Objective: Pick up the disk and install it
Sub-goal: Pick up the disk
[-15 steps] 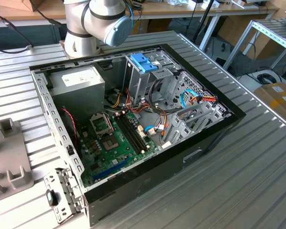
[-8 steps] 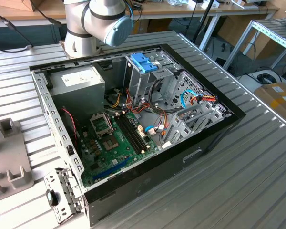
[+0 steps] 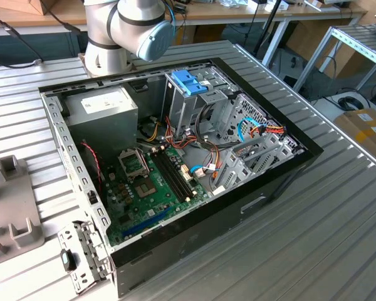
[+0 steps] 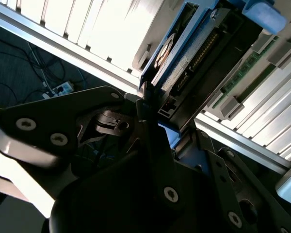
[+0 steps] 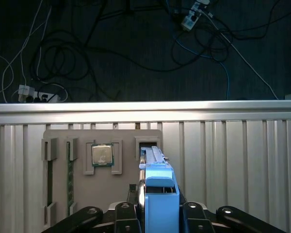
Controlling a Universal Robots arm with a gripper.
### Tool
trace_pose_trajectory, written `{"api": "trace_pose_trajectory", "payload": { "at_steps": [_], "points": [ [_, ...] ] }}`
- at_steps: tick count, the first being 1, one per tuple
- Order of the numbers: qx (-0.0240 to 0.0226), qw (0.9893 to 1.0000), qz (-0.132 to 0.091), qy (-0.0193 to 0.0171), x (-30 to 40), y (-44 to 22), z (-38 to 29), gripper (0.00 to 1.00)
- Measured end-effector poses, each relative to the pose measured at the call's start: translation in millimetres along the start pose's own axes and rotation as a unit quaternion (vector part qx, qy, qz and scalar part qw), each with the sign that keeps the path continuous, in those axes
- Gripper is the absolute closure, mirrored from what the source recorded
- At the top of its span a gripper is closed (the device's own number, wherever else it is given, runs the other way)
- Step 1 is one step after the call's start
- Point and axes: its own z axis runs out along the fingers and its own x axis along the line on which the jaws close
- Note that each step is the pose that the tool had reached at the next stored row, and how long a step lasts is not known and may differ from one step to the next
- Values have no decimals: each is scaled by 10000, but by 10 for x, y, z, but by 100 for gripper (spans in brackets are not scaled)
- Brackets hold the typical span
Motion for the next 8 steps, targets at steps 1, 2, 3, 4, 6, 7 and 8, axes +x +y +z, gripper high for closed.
{"api": "trace_pose_trajectory", "payload": {
  "at_steps": [1, 2, 3, 4, 6, 7, 8],
  "points": [
    [-1, 10000, 0, 1, 0, 0, -6, 63],
    [-1, 10000, 0, 0, 0, 0, -8, 63],
    [-1, 10000, 0, 0, 0, 0, -14, 63],
    [-1, 10000, 0, 0, 0, 1, -17, 63],
    [-1, 10000, 0, 0, -1, 1, -25, 63],
    [-1, 10000, 0, 0, -1, 1, -30, 63],
    [-1, 10000, 0, 0, -1, 2, -41, 63]
  ]
}}
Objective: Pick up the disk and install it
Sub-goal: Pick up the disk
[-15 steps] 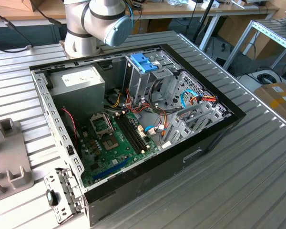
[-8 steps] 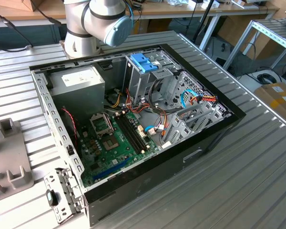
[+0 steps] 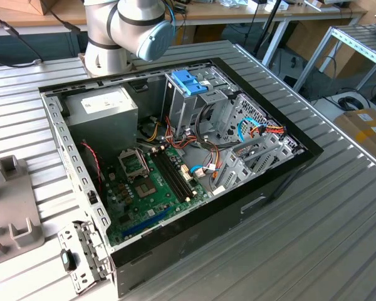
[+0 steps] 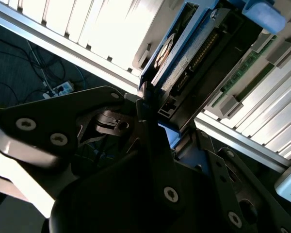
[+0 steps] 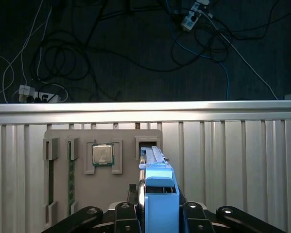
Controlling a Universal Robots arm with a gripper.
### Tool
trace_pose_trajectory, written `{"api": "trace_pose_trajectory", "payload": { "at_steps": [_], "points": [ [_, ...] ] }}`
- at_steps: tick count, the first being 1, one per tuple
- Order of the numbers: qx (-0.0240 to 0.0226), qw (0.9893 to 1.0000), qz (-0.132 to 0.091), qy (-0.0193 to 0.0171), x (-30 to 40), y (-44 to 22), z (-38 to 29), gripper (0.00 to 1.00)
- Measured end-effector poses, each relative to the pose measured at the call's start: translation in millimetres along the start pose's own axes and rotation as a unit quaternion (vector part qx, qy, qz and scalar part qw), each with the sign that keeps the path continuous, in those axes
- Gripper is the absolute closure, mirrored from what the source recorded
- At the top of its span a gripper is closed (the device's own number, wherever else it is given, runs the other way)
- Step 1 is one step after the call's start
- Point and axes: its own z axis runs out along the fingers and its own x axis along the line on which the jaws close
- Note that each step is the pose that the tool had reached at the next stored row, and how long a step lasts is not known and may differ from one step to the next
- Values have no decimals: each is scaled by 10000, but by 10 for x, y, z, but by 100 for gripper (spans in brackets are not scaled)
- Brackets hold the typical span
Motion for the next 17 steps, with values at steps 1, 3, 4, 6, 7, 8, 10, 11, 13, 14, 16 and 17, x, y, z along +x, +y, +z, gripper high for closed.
{"api": "trace_pose_trajectory", "payload": {
  "at_steps": [1, 3, 4, 6, 7, 8, 10, 11, 13, 14, 16, 17],
  "points": [
    [0, 10000, 0, 0, 0, 0, -6, 63],
    [0, 10000, 0, 0, 0, 1, -13, 63],
    [0, 10000, 0, 0, 0, 1, -16, 63],
    [0, 10000, 0, 0, -1, 1, -23, 63],
    [0, 10000, 0, 0, -1, 1, -26, 63],
    [0, 10000, 0, 0, -1, 1, -31, 63],
    [1, 10000, 0, 0, -1, 1, -40, 63],
    [0, 10000, 0, 0, -1, 2, -51, 63],
    [0, 10000, 0, 0, -2, 3, -79, 63],
    [0, 10000, 0, 0, -2, 4, -89, 63],
    [0, 10000, 0, 0, -2, 4, -98, 63],
    [0, 10000, 0, 0, -2, 4, -103, 63]
  ]
}}
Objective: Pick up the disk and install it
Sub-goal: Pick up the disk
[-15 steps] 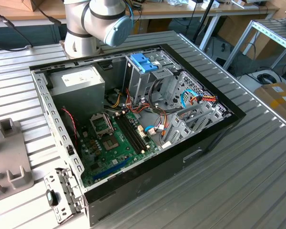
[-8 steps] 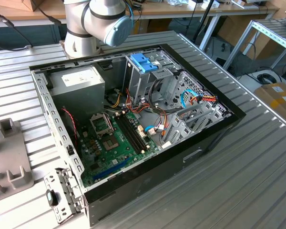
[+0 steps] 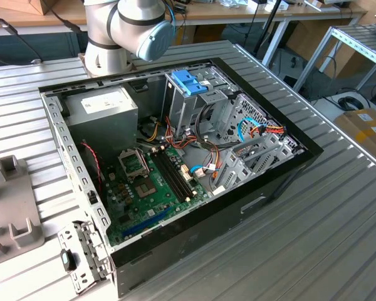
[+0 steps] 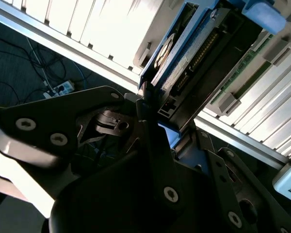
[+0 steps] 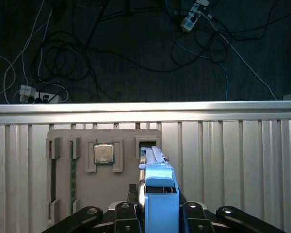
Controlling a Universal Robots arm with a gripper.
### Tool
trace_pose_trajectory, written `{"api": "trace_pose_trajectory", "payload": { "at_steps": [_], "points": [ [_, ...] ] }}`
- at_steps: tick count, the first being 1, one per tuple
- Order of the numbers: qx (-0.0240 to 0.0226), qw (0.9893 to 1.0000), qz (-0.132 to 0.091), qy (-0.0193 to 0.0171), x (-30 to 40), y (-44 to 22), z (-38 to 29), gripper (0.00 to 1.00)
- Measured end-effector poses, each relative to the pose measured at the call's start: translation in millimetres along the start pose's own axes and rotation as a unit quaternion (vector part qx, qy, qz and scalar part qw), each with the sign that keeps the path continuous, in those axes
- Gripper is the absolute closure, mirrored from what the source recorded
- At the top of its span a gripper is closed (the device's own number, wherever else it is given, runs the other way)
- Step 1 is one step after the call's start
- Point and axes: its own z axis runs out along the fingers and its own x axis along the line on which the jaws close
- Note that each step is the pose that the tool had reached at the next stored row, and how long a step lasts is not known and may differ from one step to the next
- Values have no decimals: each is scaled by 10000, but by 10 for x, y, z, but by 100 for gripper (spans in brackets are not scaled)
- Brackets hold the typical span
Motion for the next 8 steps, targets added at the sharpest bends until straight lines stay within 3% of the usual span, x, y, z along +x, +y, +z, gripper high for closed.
{"api": "trace_pose_trajectory", "payload": {
  "at_steps": [8],
  "points": [
    [0, 10000, 0, -1, -1, 1, -29, 63]
  ]
}}
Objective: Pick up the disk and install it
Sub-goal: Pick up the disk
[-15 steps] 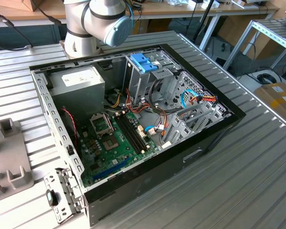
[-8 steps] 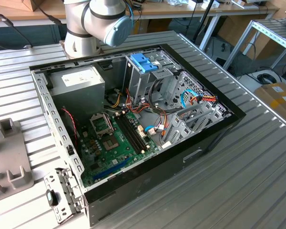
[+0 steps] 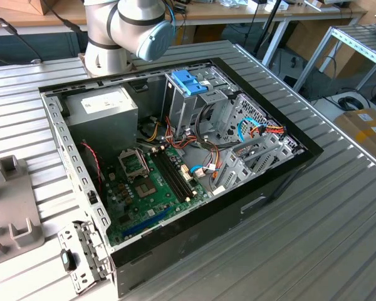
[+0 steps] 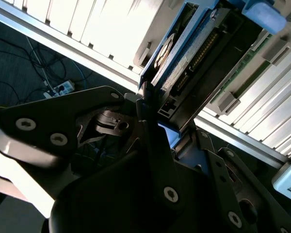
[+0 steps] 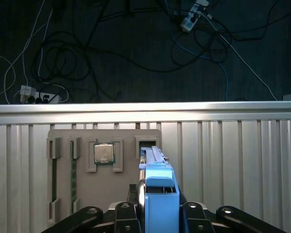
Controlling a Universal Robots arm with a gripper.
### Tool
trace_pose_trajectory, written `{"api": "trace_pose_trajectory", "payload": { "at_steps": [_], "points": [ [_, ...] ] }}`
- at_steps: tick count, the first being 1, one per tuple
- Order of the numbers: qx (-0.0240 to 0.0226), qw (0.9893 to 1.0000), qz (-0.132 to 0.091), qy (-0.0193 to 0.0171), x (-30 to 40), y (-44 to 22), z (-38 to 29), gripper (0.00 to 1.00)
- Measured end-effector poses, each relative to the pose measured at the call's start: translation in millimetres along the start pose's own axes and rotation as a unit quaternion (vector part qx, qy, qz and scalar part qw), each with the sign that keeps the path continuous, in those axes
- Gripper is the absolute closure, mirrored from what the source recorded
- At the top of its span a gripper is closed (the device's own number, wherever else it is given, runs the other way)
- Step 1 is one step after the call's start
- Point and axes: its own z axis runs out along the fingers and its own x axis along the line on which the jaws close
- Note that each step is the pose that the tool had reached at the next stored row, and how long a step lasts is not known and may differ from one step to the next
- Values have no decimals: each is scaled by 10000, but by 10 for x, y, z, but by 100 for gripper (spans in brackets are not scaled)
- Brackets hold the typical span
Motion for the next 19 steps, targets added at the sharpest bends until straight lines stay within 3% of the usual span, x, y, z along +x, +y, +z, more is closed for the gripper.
{"api": "trace_pose_trajectory", "payload": {
  "at_steps": [19],
  "points": [
    [0, 10000, 0, 0, -2, 3, -79, 63]
  ]
}}
